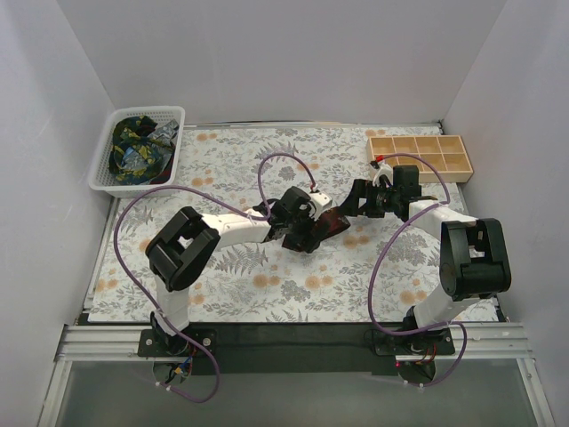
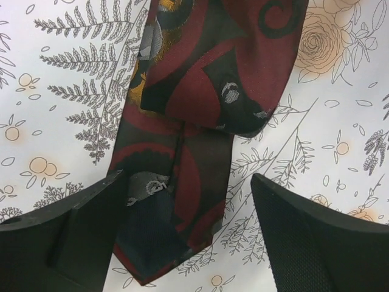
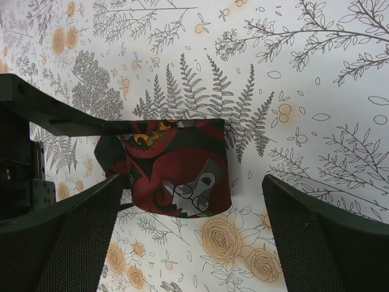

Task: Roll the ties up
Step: Roll the tie

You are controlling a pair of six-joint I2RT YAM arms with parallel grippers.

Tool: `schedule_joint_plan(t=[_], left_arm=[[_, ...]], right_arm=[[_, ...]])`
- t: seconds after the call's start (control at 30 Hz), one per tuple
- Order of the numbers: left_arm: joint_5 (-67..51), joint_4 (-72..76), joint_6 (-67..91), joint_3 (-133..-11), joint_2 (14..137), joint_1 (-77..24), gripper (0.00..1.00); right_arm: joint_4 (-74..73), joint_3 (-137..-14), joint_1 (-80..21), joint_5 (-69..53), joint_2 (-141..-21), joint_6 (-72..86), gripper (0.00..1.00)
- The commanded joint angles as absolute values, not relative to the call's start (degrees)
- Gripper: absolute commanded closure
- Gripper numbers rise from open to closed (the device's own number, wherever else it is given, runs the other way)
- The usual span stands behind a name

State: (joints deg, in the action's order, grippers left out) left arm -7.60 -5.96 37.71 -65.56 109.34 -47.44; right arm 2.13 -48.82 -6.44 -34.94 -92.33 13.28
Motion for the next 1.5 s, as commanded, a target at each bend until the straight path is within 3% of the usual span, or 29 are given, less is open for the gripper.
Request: schedule_joint_plan(t=[0.0, 0.17, 0.43, 0.93, 1.03, 1.07, 1.17, 1.2, 1.47], left_arm=[[-7.03, -7.21, 35.51, -67.50, 109.51, -47.46, 0.25], [-7.73, -8.08, 34.98, -67.76, 110.74, -47.29, 0.43], [-8.79, -10.11, 34.37, -66.53, 112.06, -47.29, 0.58], [-8.45, -14.77, 34.10, -51.42, 101.52, -47.37, 0.56], [-6.69, -15.12, 33.84, -50.62, 99.41, -47.29, 0.48], [-5.55, -15.38, 34.36, -50.97, 98.62, -47.37, 0.35], [-4.05, -15.29, 36.90, -52.11, 96.77, -47.37, 0.21], [-3.61, -15.21, 37.70, -52.99, 95.11, -47.46, 0.05], [-1.32, -8.01, 37.45, -56.42, 91.75, -48.25, 0.02]], right_arm=[[4.22, -47.99, -6.42, -36.39, -90.44, 12.48, 0.15], [4.39, -48.16, -6.33, -37.09, -91.23, 12.22, 0.16], [5.10, -48.43, -6.42, -38.93, -93.08, 12.13, 0.19], [5.10, -45.97, -7.21, -39.64, -91.06, 12.04, 0.21], [5.10, -45.18, -8.00, -39.38, -90.27, 12.13, 0.21], [5.10, -45.09, -8.26, -39.29, -89.83, 12.22, 0.21], [5.10, -44.39, -8.44, -38.15, -87.98, 12.48, 0.21], [5.01, -44.04, -8.44, -37.45, -87.37, 12.83, 0.21], [5.10, -40.96, -8.44, -31.82, -80.60, 15.47, 0.16]])
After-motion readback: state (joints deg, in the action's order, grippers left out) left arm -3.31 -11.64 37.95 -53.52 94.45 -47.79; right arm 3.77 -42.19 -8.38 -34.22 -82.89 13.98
